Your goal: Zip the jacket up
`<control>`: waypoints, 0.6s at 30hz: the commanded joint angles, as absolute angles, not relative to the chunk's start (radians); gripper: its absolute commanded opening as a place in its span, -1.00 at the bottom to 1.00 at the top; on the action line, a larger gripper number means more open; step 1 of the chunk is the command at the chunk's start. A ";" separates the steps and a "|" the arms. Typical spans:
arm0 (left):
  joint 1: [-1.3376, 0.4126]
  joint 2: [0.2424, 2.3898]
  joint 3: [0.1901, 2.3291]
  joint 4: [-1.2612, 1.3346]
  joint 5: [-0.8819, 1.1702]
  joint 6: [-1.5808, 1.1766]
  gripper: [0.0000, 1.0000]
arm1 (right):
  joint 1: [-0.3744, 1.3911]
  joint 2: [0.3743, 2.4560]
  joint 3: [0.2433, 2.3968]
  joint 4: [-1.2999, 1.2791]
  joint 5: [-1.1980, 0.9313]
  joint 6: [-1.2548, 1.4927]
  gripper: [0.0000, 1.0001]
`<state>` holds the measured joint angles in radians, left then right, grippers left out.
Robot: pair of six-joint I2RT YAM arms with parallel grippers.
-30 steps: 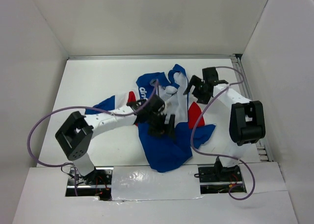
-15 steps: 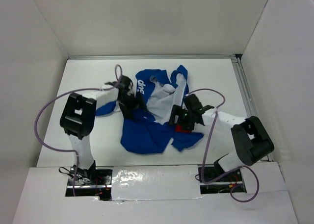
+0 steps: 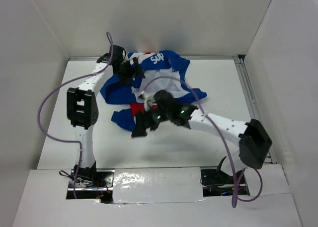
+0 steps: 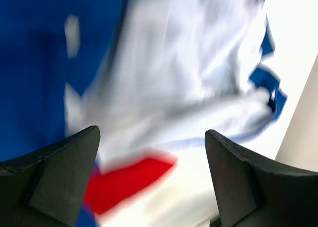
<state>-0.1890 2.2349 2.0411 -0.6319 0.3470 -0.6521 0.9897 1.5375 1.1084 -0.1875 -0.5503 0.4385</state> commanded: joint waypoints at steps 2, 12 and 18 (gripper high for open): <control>-0.199 1.875 1.797 -0.560 0.289 -0.611 0.99 | 0.715 1.391 1.118 -0.216 -0.417 0.452 0.99; -0.388 1.431 1.123 -0.462 0.287 -0.830 0.99 | 0.330 1.825 1.541 -0.405 -0.189 0.402 0.99; -0.473 1.480 0.963 -0.446 0.320 -0.894 0.98 | 0.330 2.115 1.761 -0.544 -0.042 0.420 0.99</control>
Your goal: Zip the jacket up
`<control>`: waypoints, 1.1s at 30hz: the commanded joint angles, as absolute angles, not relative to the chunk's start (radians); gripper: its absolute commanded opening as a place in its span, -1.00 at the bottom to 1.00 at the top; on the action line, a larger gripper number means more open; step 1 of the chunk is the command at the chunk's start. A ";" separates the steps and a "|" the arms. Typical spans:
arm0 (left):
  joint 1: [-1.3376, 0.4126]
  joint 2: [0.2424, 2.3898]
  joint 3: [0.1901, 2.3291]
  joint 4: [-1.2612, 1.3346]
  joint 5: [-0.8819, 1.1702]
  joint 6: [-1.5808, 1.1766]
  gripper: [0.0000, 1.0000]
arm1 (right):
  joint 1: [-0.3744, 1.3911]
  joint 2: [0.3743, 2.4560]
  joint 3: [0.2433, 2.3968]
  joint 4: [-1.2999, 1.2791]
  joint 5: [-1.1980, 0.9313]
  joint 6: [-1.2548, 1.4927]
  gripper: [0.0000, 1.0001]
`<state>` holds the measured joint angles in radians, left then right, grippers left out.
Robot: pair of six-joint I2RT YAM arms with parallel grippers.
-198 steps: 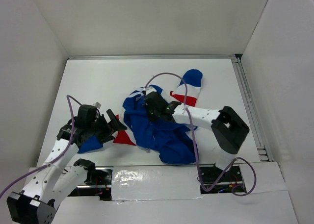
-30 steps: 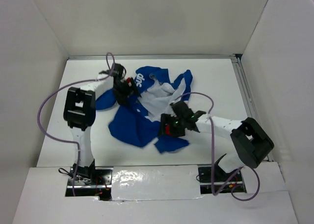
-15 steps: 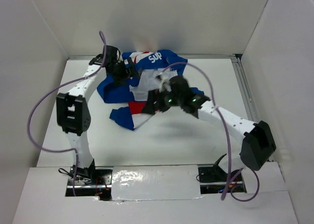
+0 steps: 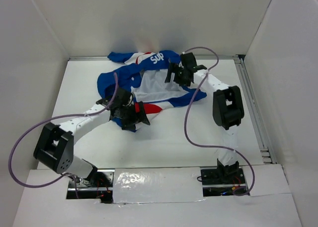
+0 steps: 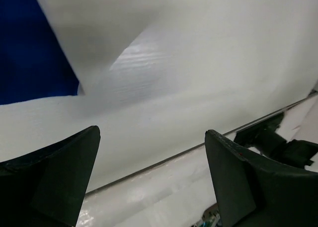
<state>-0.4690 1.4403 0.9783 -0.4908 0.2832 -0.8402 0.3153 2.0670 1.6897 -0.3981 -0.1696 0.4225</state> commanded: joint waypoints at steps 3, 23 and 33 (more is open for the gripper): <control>-0.453 1.589 0.994 -0.428 0.336 -0.896 0.99 | 0.336 2.129 1.714 -0.572 -0.029 0.458 0.99; -0.071 2.465 2.284 -0.784 0.402 -0.718 0.98 | 1.144 1.779 1.256 -0.293 -0.540 0.450 0.99; -0.064 2.149 1.941 -0.778 0.238 -0.670 0.99 | 0.786 1.533 1.192 -0.417 -0.179 0.515 0.99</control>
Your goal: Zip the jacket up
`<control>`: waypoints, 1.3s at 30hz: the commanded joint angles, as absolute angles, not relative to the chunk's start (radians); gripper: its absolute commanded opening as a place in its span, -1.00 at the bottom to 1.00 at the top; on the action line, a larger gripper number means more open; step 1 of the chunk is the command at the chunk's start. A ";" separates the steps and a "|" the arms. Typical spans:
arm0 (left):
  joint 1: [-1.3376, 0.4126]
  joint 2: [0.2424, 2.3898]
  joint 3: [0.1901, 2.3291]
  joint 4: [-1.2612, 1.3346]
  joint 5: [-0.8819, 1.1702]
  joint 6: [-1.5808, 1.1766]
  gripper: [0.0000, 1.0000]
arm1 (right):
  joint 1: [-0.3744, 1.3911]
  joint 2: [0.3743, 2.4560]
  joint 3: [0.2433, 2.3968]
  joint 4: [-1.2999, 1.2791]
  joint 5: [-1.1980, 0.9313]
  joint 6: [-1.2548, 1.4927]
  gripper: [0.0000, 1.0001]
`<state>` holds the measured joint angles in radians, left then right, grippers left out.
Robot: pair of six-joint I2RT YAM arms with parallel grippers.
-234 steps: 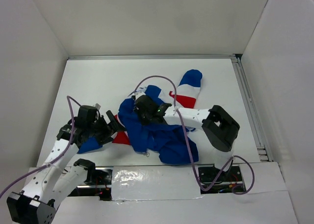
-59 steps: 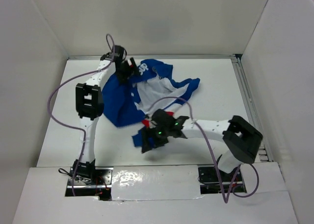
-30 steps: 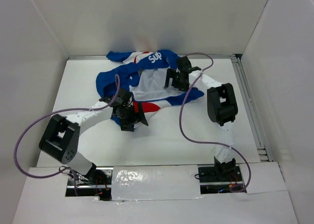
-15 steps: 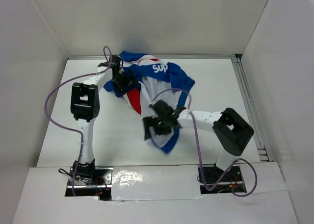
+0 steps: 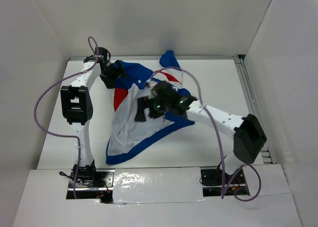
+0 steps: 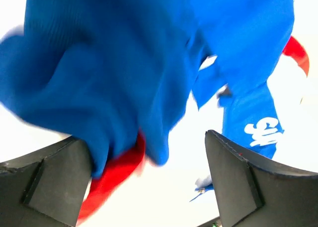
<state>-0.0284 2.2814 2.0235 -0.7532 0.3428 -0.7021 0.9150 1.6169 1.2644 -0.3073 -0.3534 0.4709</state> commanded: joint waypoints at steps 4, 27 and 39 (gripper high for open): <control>-0.100 2.027 1.774 -0.793 0.111 -0.713 0.99 | 0.631 1.493 1.161 -0.511 0.073 0.519 0.99; -0.132 2.380 2.132 -0.830 0.113 -0.696 0.62 | 0.442 1.670 1.079 -0.498 0.141 0.502 -1.00; -0.121 2.306 2.249 -0.821 0.160 -0.660 0.99 | 0.410 1.287 0.785 -0.537 0.029 0.519 0.29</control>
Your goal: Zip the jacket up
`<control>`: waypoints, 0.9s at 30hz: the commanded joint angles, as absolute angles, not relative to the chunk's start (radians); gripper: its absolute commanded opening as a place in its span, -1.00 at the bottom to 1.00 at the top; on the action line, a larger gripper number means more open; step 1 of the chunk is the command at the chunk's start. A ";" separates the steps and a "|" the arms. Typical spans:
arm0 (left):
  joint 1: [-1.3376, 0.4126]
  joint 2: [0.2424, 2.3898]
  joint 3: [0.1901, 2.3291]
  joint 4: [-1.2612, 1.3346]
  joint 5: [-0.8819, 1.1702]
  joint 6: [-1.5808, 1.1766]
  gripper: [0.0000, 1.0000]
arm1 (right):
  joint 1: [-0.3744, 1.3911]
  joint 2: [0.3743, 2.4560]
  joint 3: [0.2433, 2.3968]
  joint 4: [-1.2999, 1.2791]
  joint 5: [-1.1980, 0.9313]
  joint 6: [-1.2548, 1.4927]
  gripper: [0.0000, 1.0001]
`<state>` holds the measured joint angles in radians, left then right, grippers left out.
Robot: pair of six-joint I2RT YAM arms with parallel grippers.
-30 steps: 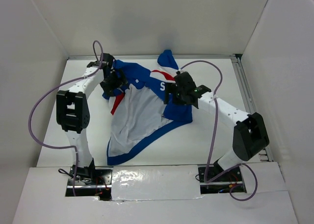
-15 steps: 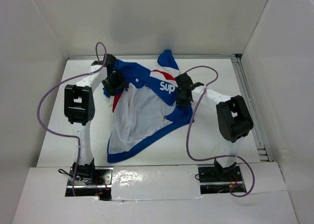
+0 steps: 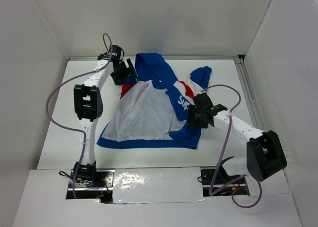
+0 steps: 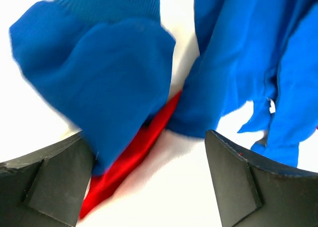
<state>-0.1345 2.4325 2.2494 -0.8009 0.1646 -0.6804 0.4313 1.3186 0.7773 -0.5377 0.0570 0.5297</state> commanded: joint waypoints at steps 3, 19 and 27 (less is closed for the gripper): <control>-0.106 2.189 2.226 -0.948 0.054 -0.693 0.98 | 0.455 1.227 0.837 -0.569 0.100 0.528 0.40; -0.506 1.531 1.220 -0.680 0.144 -0.879 0.99 | 0.677 1.342 0.819 -0.552 0.216 0.874 0.43; -0.564 1.788 1.193 -0.628 0.179 -0.887 0.99 | 0.646 1.398 0.928 -0.615 0.172 0.752 -1.00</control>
